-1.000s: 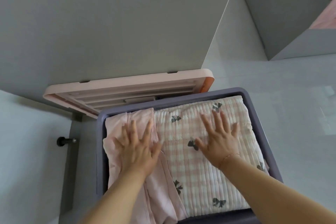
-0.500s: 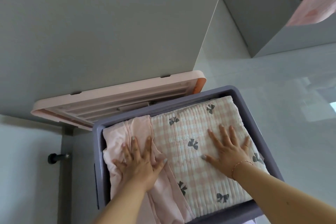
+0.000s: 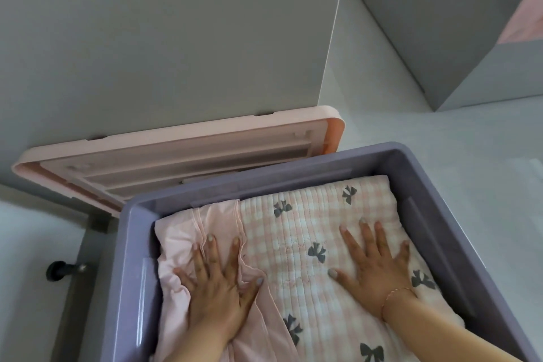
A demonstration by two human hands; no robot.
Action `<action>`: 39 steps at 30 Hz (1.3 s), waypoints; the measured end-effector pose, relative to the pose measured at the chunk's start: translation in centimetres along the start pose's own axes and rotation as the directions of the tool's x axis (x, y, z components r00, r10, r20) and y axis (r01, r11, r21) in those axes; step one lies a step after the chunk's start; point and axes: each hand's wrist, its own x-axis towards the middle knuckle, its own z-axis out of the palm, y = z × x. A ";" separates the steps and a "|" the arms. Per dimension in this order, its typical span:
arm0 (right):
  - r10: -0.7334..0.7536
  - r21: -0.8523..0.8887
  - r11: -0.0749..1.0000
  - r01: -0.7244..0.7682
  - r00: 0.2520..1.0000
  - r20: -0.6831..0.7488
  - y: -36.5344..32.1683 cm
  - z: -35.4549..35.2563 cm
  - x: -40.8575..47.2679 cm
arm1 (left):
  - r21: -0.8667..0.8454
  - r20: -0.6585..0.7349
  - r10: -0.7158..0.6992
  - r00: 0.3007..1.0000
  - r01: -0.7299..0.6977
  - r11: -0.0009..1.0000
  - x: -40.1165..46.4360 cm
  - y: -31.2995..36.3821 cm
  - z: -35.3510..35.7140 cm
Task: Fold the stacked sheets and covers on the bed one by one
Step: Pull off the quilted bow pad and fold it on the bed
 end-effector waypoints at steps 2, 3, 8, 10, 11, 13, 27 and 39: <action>-0.009 0.020 1.000 0.010 0.999 -0.047 0.2 0.5 0.3 | 0.026 -0.049 0.012 0.999 -0.011 1.000 0.3 -0.1 0.7; -0.010 0.038 0.999 0.013 0.998 -0.062 0.2 0.5 0.4 | 0.038 -0.054 0.008 0.999 -0.006 0.999 0.5 -0.3 1.0; 0.043 0.262 0.965 0.010 0.979 -0.197 -0.9 -2.3 -0.1 | -0.044 -0.060 -0.065 0.996 0.062 0.997 0.0 0.1 -2.5; 0.117 0.461 0.886 0.053 0.935 -0.334 -1.9 -4.9 -0.1 | -0.195 -0.165 -0.108 0.980 0.075 0.978 1.0 0.5 -5.1; 0.165 0.591 0.802 0.086 0.919 -0.358 -2.5 -6.6 0.2 | -0.285 -0.260 -0.148 0.954 0.070 0.956 1.5 0.9 -6.8; 0.225 0.865 0.486 0.125 0.938 -0.262 -4.1 -10.3 1.2 | -0.520 -0.409 -0.242 0.880 -0.007 0.854 3.3 1.5 -10.4; 0.006 0.849 -0.529 0.003 1.000 0.000 -10.1 -22.4 5.2 | -0.849 0.245 -0.423 0.872 -0.018 -0.528 11.6 2.3 -23.3; 0.184 0.824 -0.542 0.168 0.980 -0.079 -5.0 -30.6 -0.8 | -0.811 0.152 -0.389 0.909 -0.110 -0.574 5.2 7.8 -31.0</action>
